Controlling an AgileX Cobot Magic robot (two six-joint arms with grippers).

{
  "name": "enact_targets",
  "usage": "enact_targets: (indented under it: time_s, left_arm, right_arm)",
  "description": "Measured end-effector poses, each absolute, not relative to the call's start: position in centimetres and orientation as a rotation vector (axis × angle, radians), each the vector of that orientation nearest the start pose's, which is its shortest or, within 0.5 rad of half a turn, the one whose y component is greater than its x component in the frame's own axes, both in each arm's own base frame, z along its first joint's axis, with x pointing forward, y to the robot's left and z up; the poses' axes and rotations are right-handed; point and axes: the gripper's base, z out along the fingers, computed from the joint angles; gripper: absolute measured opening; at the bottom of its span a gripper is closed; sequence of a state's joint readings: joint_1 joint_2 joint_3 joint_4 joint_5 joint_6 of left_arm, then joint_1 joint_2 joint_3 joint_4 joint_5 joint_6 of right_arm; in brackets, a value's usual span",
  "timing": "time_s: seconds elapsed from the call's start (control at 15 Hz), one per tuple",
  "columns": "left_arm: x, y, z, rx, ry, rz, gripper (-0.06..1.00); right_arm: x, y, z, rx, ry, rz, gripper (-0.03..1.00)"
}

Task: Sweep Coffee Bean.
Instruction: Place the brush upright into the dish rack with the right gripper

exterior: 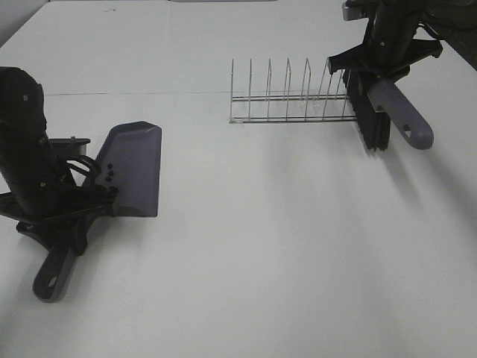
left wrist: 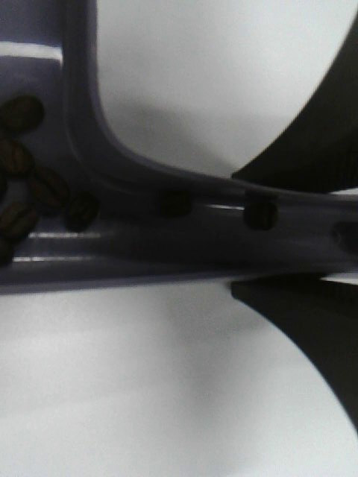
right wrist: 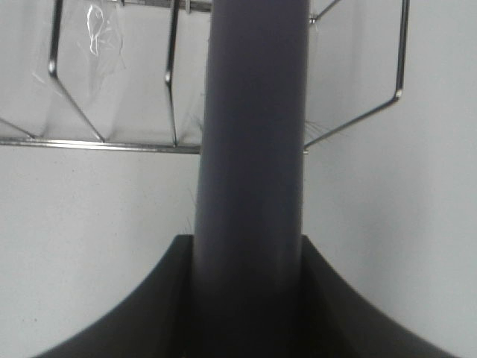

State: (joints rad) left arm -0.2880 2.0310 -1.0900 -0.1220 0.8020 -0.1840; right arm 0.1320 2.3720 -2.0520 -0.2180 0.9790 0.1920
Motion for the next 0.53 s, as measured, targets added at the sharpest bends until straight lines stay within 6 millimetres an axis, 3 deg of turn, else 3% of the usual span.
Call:
enact_targets:
  time_s: [0.4,0.53]
  left_arm:
    - [31.8,-10.3,9.4,0.023,3.242,-0.103,0.26]
    - [31.8,-10.3,9.4,0.019,3.24,-0.11,0.26]
  right_arm:
    - [51.9,4.1,16.7,0.013,2.702,-0.138,0.32]
    - [51.9,3.4,16.2,0.038,2.719,-0.133,0.48]
